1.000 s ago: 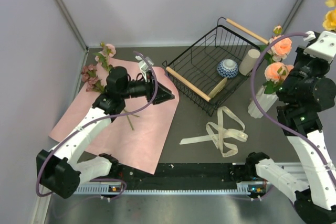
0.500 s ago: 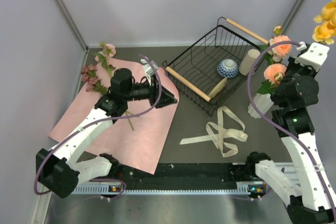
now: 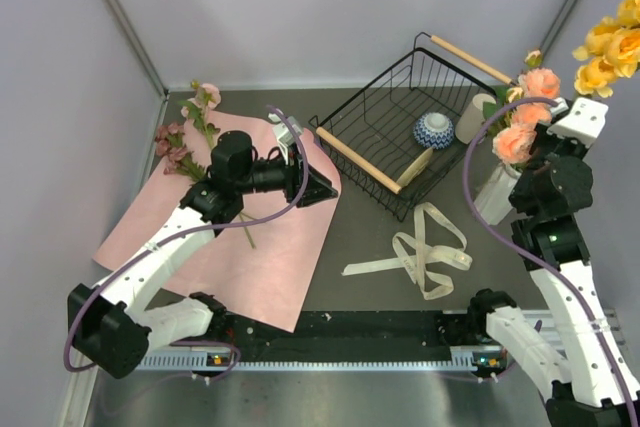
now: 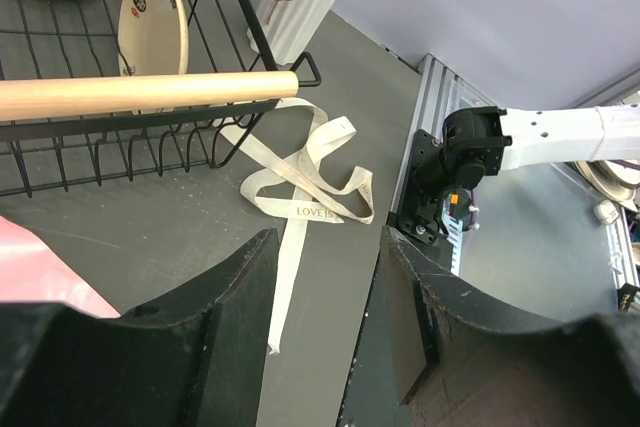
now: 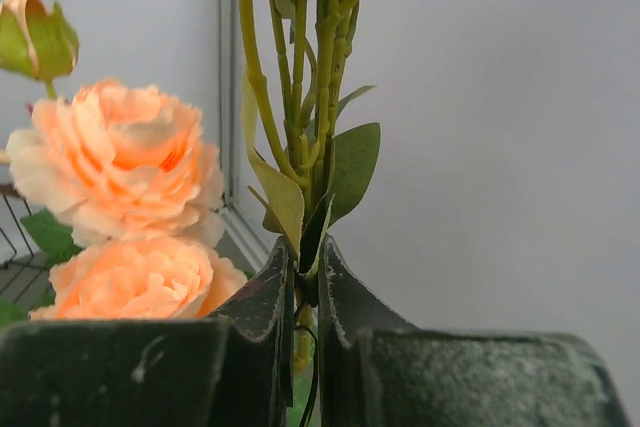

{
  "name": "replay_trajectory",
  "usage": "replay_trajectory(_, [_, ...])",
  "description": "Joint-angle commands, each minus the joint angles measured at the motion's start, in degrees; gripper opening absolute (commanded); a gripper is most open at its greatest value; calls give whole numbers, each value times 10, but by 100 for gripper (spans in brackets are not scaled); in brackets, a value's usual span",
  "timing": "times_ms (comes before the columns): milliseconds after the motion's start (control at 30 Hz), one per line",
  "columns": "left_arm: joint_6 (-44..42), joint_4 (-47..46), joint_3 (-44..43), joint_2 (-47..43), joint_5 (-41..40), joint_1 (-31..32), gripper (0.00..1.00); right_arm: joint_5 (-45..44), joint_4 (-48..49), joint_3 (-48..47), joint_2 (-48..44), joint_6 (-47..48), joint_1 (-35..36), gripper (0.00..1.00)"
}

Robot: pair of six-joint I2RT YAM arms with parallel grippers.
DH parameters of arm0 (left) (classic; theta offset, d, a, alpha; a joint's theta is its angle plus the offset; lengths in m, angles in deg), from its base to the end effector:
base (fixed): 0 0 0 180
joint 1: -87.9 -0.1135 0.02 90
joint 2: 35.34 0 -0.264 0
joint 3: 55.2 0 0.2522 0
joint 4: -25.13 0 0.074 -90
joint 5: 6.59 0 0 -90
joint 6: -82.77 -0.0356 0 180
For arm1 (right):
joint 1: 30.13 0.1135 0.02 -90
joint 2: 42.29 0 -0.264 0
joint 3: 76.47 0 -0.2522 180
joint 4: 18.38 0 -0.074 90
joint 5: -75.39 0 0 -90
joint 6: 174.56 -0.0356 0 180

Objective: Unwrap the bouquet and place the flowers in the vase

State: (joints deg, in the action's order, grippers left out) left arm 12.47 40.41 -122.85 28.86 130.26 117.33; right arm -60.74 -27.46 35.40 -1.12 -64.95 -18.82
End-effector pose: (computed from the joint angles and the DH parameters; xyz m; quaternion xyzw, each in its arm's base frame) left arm 0.2077 -0.1470 0.3462 0.3101 0.6884 -0.5212 0.3979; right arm 0.1423 0.0023 0.4319 0.1609 0.6064 -0.2838 0.7251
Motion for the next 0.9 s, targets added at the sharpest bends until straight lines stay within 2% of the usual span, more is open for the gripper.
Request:
replay_trajectory(0, [-12, 0, -15, -20, -3, 4, 51, 36, 18, 13, 0, -19, -5, 5])
replay_trajectory(300, [-14, 2, -15, -20, -4, 4, 51, 80, 11, 53, -31, -35, -5, 6])
replay_trajectory(433, [-16, 2, -16, -19, -4, 5, 51, 74, 3, 66, -40, -42, -6, 6])
replay_trajectory(867, [-19, 6, -17, -19, -8, 5, 51, 83, -91, 89, -64, -121, -5, 13])
